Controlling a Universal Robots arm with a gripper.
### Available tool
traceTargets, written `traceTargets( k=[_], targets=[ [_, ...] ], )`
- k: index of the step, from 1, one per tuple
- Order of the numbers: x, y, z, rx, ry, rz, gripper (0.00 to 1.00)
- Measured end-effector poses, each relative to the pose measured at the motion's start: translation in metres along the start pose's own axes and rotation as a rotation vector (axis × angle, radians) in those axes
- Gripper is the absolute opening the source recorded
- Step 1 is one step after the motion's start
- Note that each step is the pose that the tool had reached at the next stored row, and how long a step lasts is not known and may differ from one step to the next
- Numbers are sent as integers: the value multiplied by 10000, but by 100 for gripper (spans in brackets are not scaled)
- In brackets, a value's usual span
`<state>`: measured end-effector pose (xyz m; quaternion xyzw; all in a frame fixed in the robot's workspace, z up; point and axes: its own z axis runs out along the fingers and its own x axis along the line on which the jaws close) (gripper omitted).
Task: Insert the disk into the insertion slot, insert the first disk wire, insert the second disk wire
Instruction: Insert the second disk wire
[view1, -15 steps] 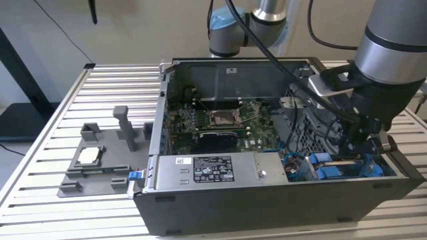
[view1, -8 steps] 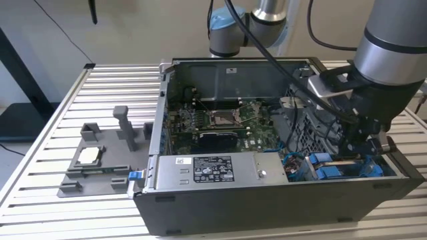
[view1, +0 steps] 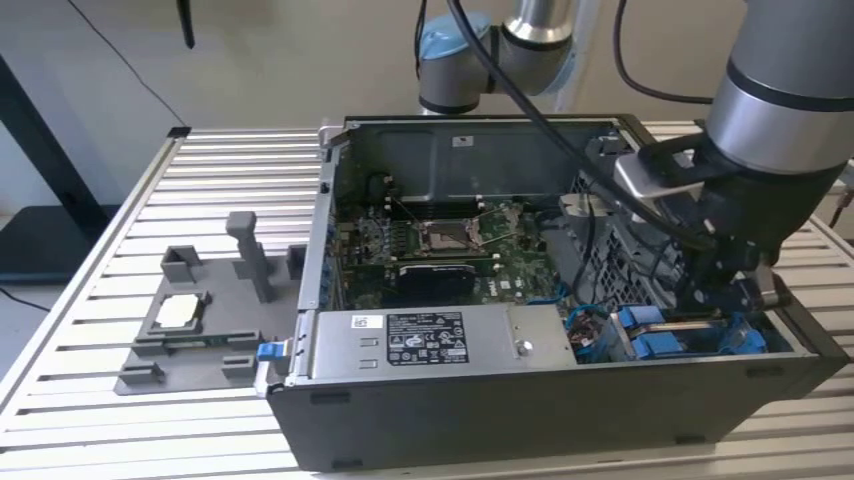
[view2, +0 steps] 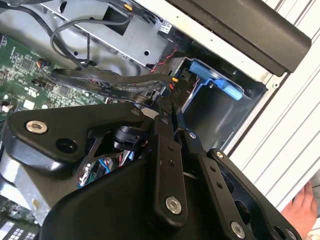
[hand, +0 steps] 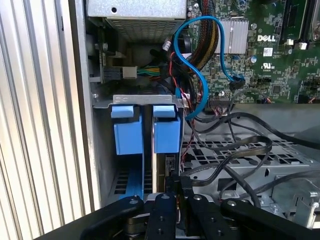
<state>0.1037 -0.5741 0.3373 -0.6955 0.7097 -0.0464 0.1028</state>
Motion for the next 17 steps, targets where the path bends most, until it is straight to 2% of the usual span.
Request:
traceTargets(
  k=[17],
  targets=[
    [7,8,39,0,2,-1,16]
  ],
)
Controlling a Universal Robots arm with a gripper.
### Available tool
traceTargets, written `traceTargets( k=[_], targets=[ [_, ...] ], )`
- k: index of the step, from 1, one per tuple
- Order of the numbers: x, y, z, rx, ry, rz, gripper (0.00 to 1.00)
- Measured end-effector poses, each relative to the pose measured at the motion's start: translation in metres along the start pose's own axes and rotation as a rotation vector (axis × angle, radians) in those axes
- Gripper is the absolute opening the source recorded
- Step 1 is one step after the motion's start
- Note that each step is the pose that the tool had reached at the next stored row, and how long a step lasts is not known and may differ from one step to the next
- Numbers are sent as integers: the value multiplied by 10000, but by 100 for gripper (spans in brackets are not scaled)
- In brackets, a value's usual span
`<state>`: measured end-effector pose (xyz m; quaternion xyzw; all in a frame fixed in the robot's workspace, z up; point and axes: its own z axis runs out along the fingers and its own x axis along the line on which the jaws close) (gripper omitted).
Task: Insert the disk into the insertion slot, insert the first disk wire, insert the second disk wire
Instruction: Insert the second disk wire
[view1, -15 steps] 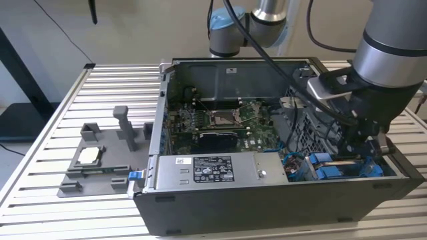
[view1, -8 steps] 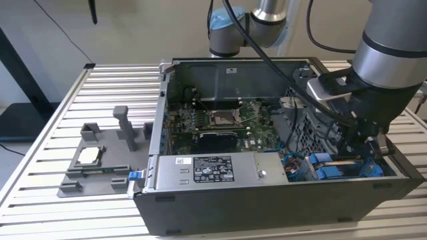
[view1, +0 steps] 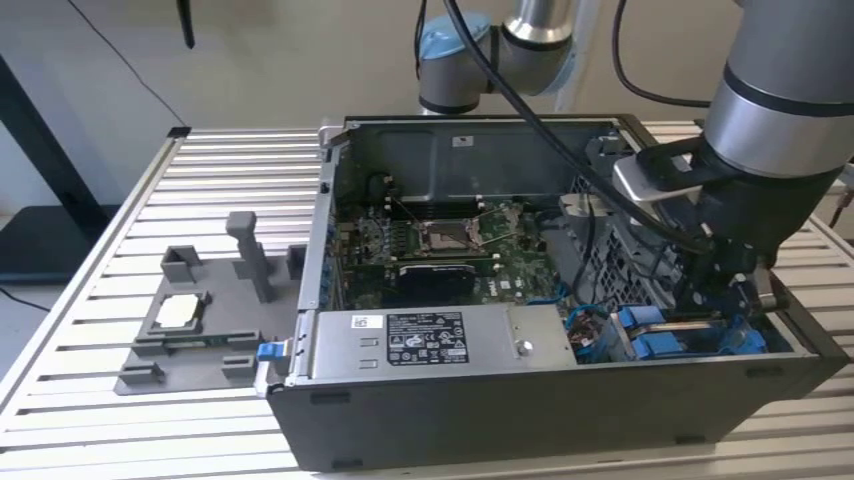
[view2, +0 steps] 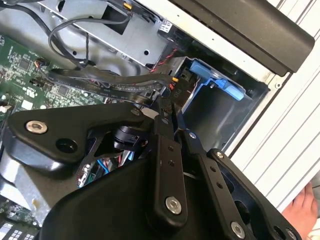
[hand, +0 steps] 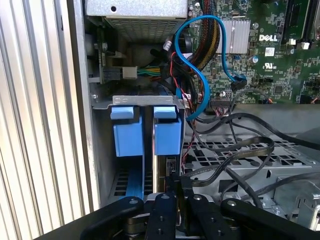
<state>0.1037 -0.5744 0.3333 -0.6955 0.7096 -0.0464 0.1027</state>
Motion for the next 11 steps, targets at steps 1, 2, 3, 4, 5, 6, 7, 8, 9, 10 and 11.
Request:
traceTargets(
  k=[1,2,3,4,5,6,7,8,9,10,11],
  targets=[
    [0,0,0,0,0,0,16],
    [0,0,0,0,0,0,16],
    [0,0,0,0,0,0,16],
    [0,0,0,0,0,0,16],
    [0,0,0,0,1,0,16],
    [0,0,0,0,1,0,16],
    [0,0,2,1,-2,0,16],
    [0,0,4,1,-9,1,18],
    [0,1,7,2,-13,2,18],
    [0,0,7,1,-11,1,24],
    [0,1,5,0,-8,1,24]
  ],
)
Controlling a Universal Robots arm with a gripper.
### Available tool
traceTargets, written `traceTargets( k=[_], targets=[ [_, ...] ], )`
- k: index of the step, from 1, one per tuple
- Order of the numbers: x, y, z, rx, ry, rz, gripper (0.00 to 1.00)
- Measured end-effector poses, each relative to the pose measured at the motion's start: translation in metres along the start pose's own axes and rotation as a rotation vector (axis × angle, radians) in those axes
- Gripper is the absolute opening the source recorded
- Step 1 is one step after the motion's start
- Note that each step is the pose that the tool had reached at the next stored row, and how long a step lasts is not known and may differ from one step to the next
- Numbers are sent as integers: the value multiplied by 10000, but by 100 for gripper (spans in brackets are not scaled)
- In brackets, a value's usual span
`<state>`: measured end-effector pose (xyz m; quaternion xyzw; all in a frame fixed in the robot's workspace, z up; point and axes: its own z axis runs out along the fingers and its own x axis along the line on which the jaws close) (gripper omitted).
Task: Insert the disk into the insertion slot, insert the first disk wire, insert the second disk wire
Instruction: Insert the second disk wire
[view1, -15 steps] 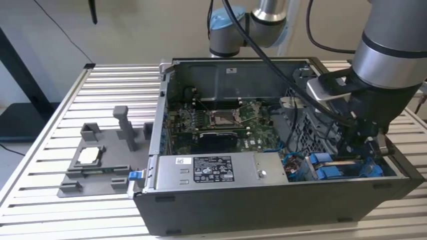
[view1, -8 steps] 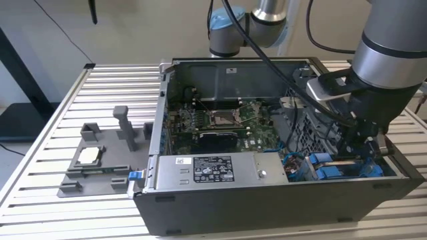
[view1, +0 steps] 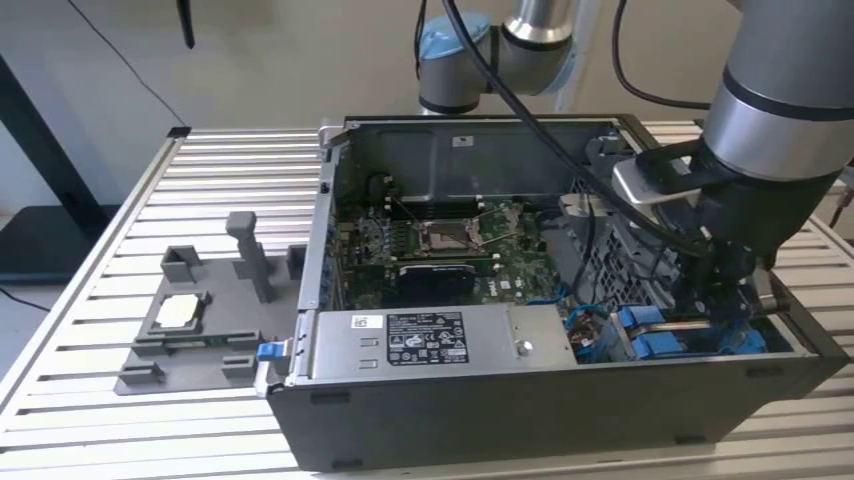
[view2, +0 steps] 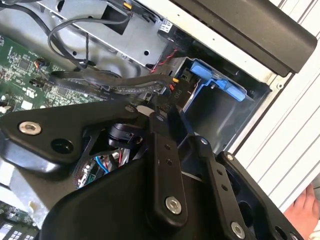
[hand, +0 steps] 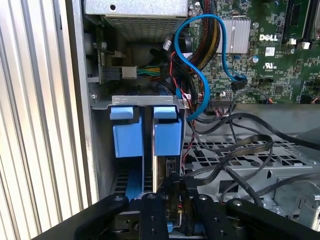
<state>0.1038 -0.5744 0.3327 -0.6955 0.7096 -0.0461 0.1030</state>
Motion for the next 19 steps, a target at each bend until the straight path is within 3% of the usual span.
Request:
traceTargets(
  k=[12,19],
  targets=[
    [0,-1,-4,-5,7,-1,24],
    [-4,-10,-50,-112,14,7,24]
  ],
)
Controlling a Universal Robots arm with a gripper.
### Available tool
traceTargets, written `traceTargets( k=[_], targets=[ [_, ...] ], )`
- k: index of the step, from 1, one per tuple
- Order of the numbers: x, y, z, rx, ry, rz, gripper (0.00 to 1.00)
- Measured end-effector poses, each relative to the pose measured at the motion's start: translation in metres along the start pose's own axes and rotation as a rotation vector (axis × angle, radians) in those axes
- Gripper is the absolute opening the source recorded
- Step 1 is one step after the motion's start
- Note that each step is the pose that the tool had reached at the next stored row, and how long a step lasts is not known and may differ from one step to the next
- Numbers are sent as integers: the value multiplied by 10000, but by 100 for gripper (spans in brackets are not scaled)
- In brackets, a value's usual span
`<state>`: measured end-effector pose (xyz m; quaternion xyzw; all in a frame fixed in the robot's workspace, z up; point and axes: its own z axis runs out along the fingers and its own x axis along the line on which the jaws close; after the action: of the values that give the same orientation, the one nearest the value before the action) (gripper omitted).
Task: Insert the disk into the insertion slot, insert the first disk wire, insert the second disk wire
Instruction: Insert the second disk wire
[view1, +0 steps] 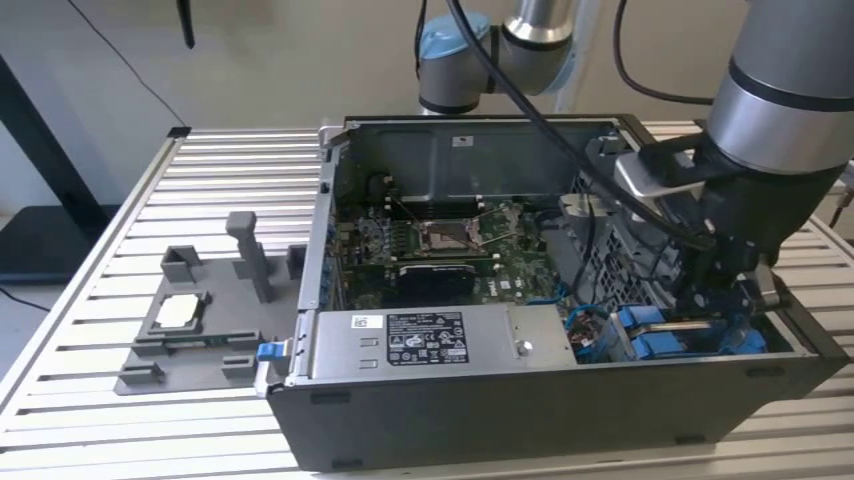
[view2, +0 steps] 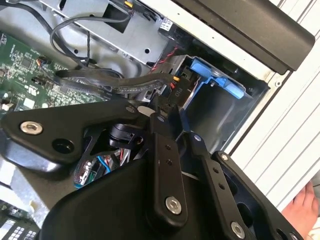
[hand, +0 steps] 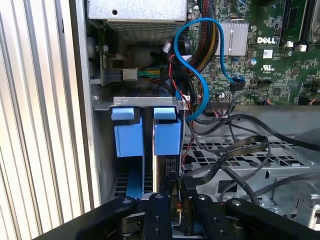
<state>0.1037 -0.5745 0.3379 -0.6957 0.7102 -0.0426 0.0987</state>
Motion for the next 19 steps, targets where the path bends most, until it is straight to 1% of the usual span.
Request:
traceTargets(
  k=[2,5,7,11,14,19],
  targets=[
    [-1,-1,-4,-25,1,1,24],
    [-1,-2,-6,-29,3,2,24],
    [-2,-7,-25,-53,10,2,24],
    [-8,-20,-90,-127,7,9,24],
    [-12,-32,-147,-169,7,12,24],
    [-19,-48,-229,-191,8,14,24]
  ],
)
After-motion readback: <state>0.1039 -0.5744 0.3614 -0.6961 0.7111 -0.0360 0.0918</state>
